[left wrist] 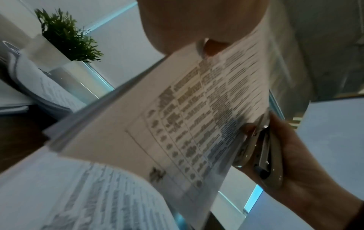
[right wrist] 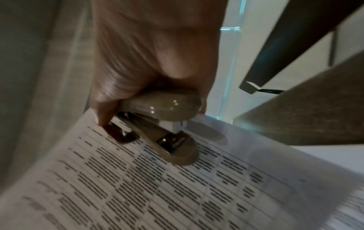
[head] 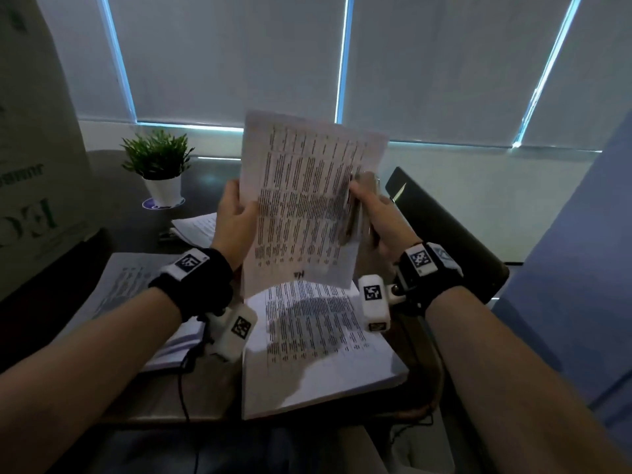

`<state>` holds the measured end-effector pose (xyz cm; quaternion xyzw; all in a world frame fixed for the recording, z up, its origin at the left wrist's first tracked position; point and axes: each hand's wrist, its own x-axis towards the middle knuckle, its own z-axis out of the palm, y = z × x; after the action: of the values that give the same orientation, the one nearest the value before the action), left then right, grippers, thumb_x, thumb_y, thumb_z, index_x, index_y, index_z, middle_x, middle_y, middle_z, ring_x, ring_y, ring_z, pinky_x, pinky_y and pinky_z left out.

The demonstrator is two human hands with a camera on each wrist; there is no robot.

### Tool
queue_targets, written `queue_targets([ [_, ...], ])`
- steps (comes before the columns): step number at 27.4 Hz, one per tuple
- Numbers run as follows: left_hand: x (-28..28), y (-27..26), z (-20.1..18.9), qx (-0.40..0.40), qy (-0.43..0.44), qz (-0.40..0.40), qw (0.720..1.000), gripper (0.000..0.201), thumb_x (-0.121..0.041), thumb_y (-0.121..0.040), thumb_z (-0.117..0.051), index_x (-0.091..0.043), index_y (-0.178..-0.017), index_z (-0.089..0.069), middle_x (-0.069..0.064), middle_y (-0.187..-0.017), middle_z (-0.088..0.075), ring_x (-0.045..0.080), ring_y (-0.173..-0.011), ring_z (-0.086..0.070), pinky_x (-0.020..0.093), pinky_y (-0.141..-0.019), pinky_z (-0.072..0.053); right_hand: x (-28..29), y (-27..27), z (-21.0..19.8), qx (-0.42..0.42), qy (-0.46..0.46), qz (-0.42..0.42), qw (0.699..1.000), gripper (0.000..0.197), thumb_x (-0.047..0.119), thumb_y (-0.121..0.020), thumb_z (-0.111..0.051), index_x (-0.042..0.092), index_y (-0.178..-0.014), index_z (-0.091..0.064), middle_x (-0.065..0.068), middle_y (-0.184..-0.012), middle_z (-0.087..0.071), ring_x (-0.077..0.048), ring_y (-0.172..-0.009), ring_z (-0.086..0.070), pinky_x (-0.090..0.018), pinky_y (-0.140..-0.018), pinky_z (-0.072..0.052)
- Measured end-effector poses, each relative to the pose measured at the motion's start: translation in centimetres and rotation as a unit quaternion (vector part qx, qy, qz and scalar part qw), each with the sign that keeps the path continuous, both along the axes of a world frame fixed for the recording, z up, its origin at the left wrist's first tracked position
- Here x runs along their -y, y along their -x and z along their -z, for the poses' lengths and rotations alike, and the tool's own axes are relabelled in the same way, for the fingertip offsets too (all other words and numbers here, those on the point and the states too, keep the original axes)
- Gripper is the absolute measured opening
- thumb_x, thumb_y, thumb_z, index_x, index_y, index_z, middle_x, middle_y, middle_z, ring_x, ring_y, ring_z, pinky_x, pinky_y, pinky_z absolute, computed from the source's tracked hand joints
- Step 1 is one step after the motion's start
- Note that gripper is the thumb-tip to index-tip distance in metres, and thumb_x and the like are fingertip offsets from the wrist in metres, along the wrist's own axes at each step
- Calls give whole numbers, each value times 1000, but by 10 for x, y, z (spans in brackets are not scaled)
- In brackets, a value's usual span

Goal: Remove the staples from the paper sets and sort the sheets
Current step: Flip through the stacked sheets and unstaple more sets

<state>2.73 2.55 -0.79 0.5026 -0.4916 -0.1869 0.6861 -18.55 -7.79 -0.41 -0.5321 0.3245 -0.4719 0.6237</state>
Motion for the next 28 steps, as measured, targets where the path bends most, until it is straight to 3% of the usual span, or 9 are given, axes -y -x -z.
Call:
queue_targets([
  [2,3,6,3,-8,33,-31,999,21,2,-92,-41,-14,-101,-50,-1,-91,-61,12,-79,-62,26,-67,-56,-1,-7,2,25,28,30,999,41,32,-89,-70,4,-118,-64,-15,-101,-74,-28,-88,-73,-39,-71,-61],
  [7,9,14,46,-37,-63,-30,997,12,-8,-94,-48,-15,-102,-55,10,-97,-64,27,-88,-64,42,-76,-54,-10,-8,38,-50,76,49,995,31,32,-91,-69,6,-107,-63,-7,-93,-74,-34,-93,-71,-41,-72,-60],
  [10,24,17,27,47,-40,-59,996,12,-10,-94,-46,-18,-96,-54,2,-85,-60,16,-74,-58,34,-66,-51,-10,-10,-3,24,191,219,956,45,33,-85,-76,12,-116,-52,-6,-113,-59,-16,-94,-65,-28,-78,-59],
  [13,36,21,2,149,-39,-81,985,11,-9,-91,-45,-14,-89,-55,-7,-72,-56,6,-63,-52,19,-56,-42,2,-17,-69,70,295,354,884,39,62,-74,-76,48,-99,-49,-15,-107,-54,-37,-90,-61,-51,-76,-56],
  [15,43,25,-8,192,-45,-81,977,11,-10,-90,-46,-9,-84,-55,-5,-67,-54,9,-59,-50,24,-53,-42,18,-22,-100,90,323,376,864,40,72,-70,-72,47,-95,-52,-18,-103,-58,-42,-87,-61,-56,-73,-55],
  [17,48,29,-14,220,-41,-67,972,14,-13,-89,-47,-5,-85,-58,2,-70,-58,16,-62,-51,29,-58,-44,6,-26,-127,124,301,348,879,48,67,-73,-73,29,-100,-59,-13,-95,-64,-27,-79,-66,-48,-72,-58],
  [20,54,35,-18,247,-36,-59,967,14,-13,-89,-49,-6,-89,-61,5,-75,-62,17,-66,-54,24,-59,-40,14,-36,-138,127,273,280,912,32,32,-91,-69,6,-107,-61,-2,-81,-63,-3,-60,-61,-26,-63,-57],
  [23,58,39,-19,259,-25,-40,965,16,-13,-90,-50,-8,-95,-64,5,-84,-68,20,-74,-62,29,-69,-50,18,-45,-141,119,249,275,921,29,35,-91,-68,7,-100,-64,-4,-82,-69,-12,-69,-66,-33,-72,-59],
  [28,64,38,-19,282,-26,-36,958,13,-20,-90,-54,-14,-97,-62,4,-84,-67,23,-76,-64,39,-70,-55,18,-58,-153,136,211,264,931,36,42,-86,-71,12,-69,-59,-8,-58,-65,-26,-52,-62,-39,-55,-58],
])
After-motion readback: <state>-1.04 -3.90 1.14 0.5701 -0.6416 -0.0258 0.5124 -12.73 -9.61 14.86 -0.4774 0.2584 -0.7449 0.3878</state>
